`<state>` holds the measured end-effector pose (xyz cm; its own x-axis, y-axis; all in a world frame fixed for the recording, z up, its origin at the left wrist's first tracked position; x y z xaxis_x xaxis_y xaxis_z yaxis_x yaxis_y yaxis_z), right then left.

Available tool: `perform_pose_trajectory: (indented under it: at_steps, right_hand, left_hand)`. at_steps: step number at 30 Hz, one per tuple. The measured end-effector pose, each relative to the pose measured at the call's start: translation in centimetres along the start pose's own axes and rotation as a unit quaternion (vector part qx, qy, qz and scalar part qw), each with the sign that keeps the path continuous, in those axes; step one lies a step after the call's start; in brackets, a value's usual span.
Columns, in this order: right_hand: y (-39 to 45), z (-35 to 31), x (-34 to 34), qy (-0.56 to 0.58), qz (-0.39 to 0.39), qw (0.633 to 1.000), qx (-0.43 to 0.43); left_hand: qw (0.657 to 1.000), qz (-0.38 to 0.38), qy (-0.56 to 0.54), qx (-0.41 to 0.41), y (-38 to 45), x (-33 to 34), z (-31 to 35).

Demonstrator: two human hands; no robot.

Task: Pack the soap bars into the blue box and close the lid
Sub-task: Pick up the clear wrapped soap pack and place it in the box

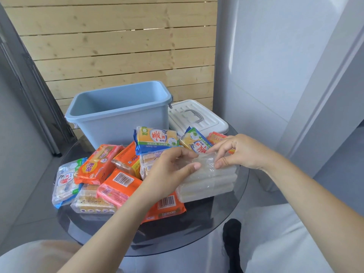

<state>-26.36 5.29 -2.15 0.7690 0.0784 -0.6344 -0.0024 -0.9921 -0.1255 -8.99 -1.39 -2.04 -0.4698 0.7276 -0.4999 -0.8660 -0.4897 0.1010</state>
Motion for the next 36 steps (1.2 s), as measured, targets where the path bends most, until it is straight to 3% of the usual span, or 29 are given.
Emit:
perform_pose_trajectory:
  at_steps: [6, 9, 12, 22, 29, 36]
  right_hand:
    - [-0.4, -0.3, -0.2, 0.001, 0.039, 0.999, -0.009]
    - [-0.6, -0.3, -0.1, 0.007, 0.019, 1.000, -0.014]
    - [-1.0, -0.3, -0.3, 0.019, 0.001, 1.000, -0.019]
    - [-0.1, -0.5, 1.8, 0.056, 0.087, 0.994, -0.046]
    - [-0.7, -0.3, 2.0, -0.018, 0.187, 0.979, -0.075]
    - [-1.7, -0.4, 2.1, -0.078, 0.233, 0.965, -0.097]
  left_hand:
    - [0.997, 0.070, -0.006, -0.015, 0.6, 0.0, 0.1]
    - [0.991, 0.127, 0.026, -0.044, 0.6, -0.3, -0.6]
    - [0.987, 0.131, 0.084, -0.035, 0.6, -0.1, -0.2]
    - [0.997, 0.051, 0.056, 0.003, 1.0, 0.8, -0.6]
    - [0.973, 0.012, 0.217, 0.075, 0.1, 1.1, 0.2]
    - [0.965, -0.052, 0.255, 0.043, 0.1, 1.2, -0.4]
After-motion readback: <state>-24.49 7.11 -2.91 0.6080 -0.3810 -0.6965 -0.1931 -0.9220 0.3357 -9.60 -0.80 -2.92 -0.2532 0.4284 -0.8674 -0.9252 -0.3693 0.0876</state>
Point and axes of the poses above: each hand's wrist, its own y-axis towards the middle knuckle, its own x-axis out of the palm, z = x × y, the point moved 6 cm from there along y, towards the middle knuckle, and after that the axes turned 10 degrees about -z, right-handed, at the moved point
